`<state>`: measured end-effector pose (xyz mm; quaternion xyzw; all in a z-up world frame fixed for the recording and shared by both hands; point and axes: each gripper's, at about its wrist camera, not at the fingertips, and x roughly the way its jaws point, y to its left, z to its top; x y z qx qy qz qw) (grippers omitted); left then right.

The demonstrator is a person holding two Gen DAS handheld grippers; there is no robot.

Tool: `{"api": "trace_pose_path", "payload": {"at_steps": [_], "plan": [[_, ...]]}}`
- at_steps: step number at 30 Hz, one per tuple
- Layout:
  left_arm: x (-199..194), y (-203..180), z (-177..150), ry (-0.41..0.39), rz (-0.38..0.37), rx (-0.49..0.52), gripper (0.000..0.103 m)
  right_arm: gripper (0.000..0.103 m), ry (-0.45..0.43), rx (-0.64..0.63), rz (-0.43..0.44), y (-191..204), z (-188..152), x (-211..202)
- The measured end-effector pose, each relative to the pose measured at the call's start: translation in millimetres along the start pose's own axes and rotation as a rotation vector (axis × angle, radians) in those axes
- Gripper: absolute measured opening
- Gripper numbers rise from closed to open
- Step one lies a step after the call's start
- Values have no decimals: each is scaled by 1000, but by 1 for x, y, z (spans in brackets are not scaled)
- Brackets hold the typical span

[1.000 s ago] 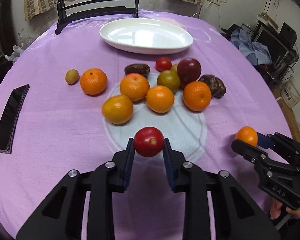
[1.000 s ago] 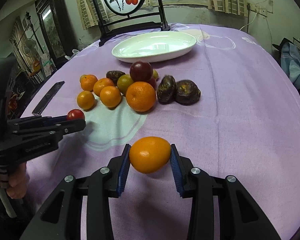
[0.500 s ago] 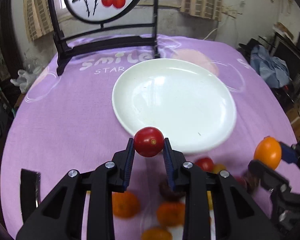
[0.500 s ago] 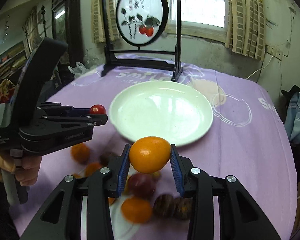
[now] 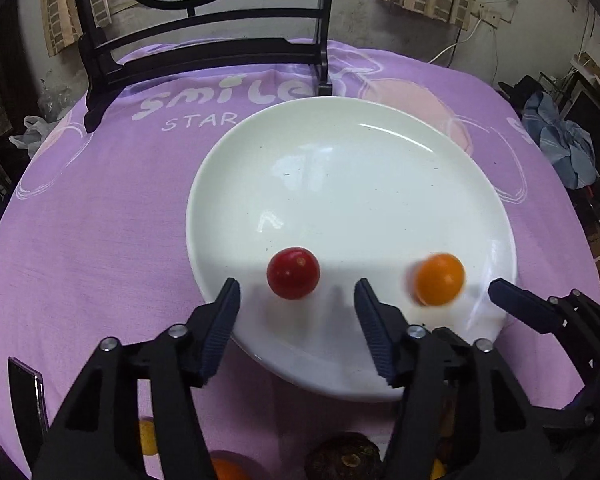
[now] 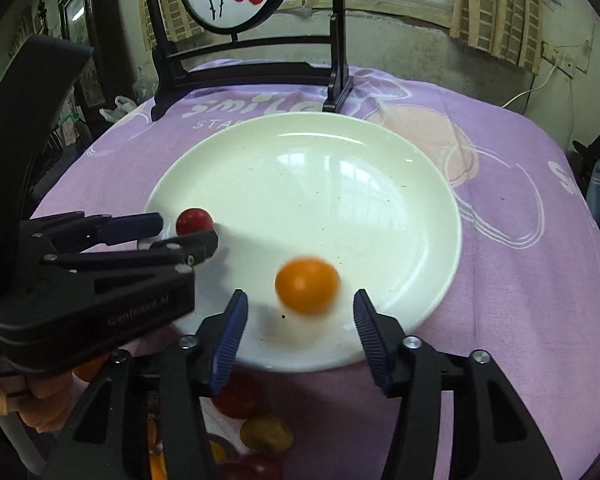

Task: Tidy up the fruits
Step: 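Carry both tomatoes to the white plate and open both tools to drop them, then grasp a tangerine with the right tool while the left tool grasps a yellow-orange tangerine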

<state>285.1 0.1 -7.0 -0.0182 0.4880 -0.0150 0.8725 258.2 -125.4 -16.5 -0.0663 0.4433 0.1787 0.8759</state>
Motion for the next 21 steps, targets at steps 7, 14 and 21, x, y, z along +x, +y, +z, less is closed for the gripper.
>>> {"api": "trace_pose_path", "payload": {"at_steps": [7,14,21], "plan": [[-66,0,-41,-160,4,37,90,66,-74,-20,-21,-7,-45,-59],[-85,15,-117,-147,57,-23,91,69,-91,-49,20,4,-107,-103],[-97,24,-168,-116,-14,-11,91,69,22,-37,81,26,-154,-92]]}}
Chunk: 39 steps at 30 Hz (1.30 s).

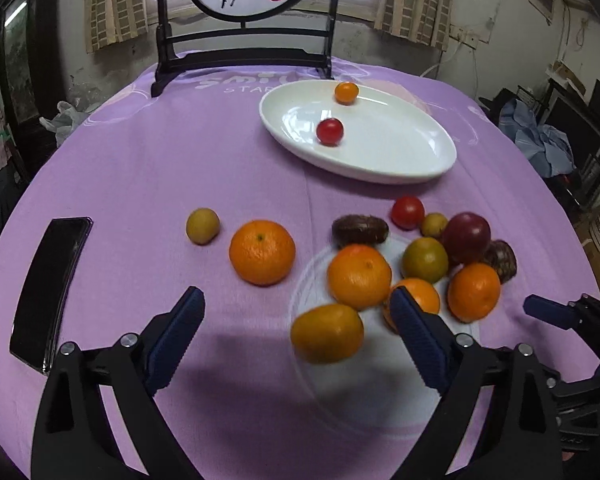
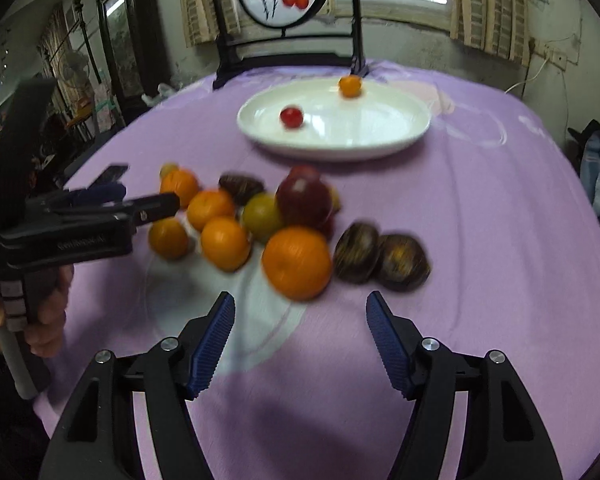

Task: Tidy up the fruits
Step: 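Grasp a tangerine with the right tool while the left tool grasps a yellow-orange tangerine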

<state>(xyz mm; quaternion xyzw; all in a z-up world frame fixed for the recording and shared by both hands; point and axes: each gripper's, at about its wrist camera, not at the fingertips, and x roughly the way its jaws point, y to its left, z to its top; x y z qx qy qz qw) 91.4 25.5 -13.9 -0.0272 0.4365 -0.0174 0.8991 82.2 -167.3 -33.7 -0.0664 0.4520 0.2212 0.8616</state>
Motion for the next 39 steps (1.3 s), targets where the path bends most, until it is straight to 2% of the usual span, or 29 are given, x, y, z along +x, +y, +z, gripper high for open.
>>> {"api": "trace_pose_path", "payload": {"at_steps": [6,9,11,16,20,28,31,36,37,39], "plan": [[-7,-8,-18,-25,-11,104,92,69,60,16,-33,7,-3,19],[-2,-9,-20,-15,-29,117,92,69,53,27,-84,6,9,25],[1,-8,-21,-5,-48,115,92,69,65,42,-87,3,17,33],[11,-5,-20,14,-52,121,92,60,63,36,-136,9,31,47],[18,0,-19,44,-83,97,92,46,51,59,-122,9,39,51],[25,4,-17,75,-74,67,92,45,27,105,-71,-2,19,30],[32,2,-18,123,-64,72,92,45,15,107,-60,-7,5,16],[34,-3,-19,129,-29,86,92,45,-29,101,-32,-8,-8,-5],[34,-5,-19,129,-19,90,90,45,-35,97,-26,-7,-9,-8],[35,-9,-16,125,19,109,76,45,-48,90,-5,-6,-12,-12]]}}
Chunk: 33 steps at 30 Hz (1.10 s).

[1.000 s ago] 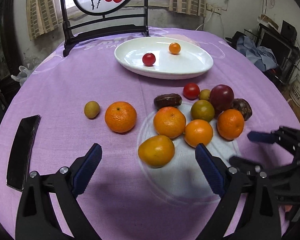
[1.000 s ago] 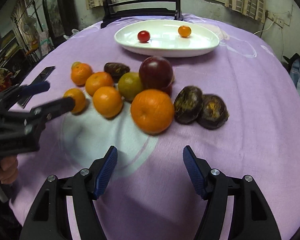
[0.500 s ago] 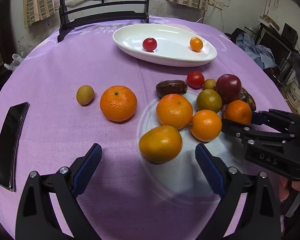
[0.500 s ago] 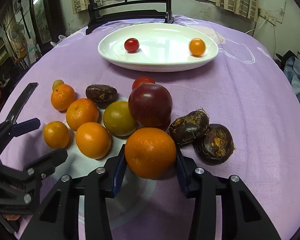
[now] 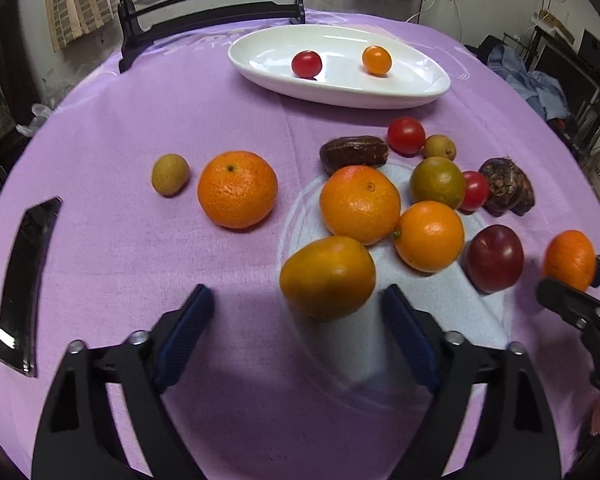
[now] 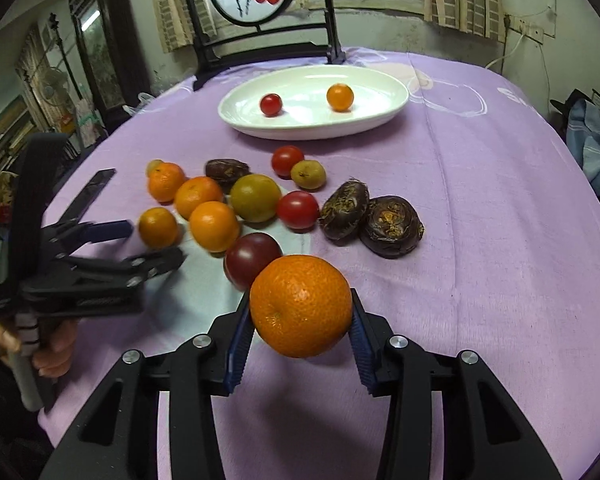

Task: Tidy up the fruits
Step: 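Grasp a tangerine with the right tool while the left tool grasps a yellow-orange tangerine, then carry both tangerines to the white plate and release them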

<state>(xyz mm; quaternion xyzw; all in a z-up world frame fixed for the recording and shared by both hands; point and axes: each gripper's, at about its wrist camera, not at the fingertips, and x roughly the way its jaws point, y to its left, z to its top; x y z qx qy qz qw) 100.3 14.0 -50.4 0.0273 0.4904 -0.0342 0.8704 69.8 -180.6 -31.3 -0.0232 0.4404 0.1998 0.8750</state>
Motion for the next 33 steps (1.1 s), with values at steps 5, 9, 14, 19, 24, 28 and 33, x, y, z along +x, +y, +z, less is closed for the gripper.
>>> {"api": "trace_pose_path", "payload": {"at_steps": [5,9,14,19,24,28,33], "plan": [[-3,-9,8,13,-17,15,43,45,-15,-5,29,-2,-3,-8],[-5,-16,7,14,6,24,41,45,-17,12,34,-9,-9,-12],[-19,-12,0,13,-38,28,41,45,-22,26,43,-14,-11,-15],[-47,-6,11,-47,-89,22,41,45,-61,8,46,-11,3,-24],[-68,-11,45,-123,-90,59,41,45,-131,-49,40,-2,38,-38],[-70,-11,87,-174,-88,47,41,45,-172,-79,34,0,74,-35],[-33,-2,143,-167,-48,-3,41,45,-170,-138,-31,4,122,1]]}}
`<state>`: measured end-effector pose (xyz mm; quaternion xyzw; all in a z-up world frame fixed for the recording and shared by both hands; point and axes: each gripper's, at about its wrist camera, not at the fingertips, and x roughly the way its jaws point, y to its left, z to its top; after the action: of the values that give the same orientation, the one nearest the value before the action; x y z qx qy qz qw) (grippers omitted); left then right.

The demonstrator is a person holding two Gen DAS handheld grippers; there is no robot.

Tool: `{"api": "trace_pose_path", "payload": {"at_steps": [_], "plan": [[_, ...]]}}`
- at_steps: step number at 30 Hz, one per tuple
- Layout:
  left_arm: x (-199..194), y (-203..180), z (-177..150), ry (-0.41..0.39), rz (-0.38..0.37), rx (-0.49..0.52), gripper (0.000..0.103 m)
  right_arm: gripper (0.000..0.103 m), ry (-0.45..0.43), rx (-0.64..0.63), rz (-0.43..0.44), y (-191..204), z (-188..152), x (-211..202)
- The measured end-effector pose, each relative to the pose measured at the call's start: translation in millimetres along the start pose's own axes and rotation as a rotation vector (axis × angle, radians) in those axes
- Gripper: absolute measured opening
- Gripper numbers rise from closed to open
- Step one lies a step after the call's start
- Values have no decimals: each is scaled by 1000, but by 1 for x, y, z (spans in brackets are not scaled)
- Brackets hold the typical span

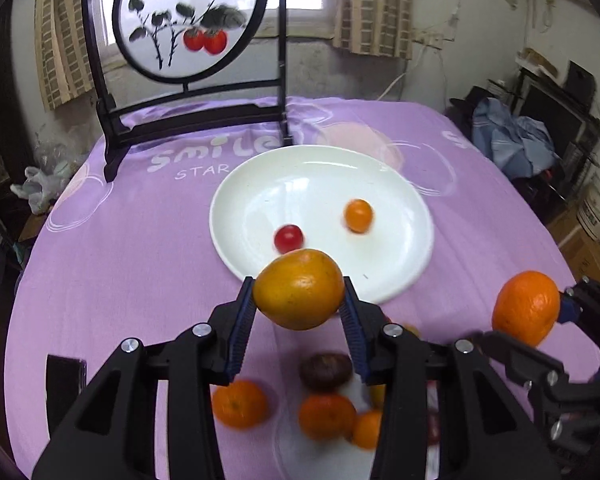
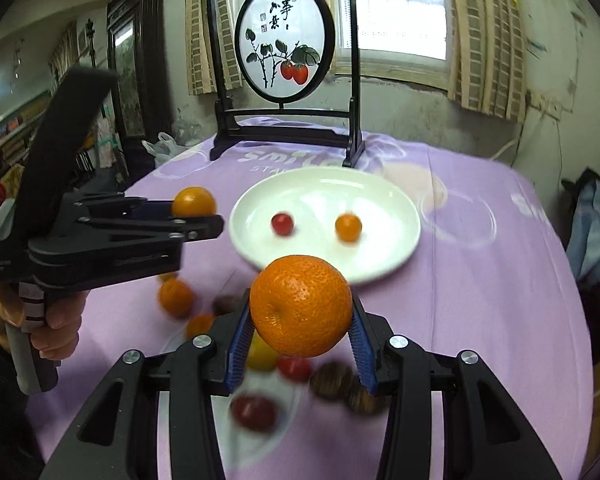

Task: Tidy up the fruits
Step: 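Carry both tangerines to the white plate and release them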

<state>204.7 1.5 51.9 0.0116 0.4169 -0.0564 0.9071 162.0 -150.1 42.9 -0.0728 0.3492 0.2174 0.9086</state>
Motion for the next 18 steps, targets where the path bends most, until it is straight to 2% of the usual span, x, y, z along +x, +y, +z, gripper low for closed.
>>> {"api": "trace_pose_path", "payload": {"at_steps": [3,8,13,15,16,18], "plan": [[36,13,16,43,26,-49,41,45,47,-2,-27,-6,14,34],[85,21,23,129,64,-49,41,45,133,16,-33,-14,23,83],[107,20,25,152,62,-48,43,46,185,72,-16,-22,25,110],[108,18,26,144,43,-57,60,47,197,103,-2,-25,23,113],[105,17,26,134,45,-58,65,50,187,110,-2,-26,23,110],[93,13,26,99,71,-56,81,58,157,114,-5,-27,20,98]]}}
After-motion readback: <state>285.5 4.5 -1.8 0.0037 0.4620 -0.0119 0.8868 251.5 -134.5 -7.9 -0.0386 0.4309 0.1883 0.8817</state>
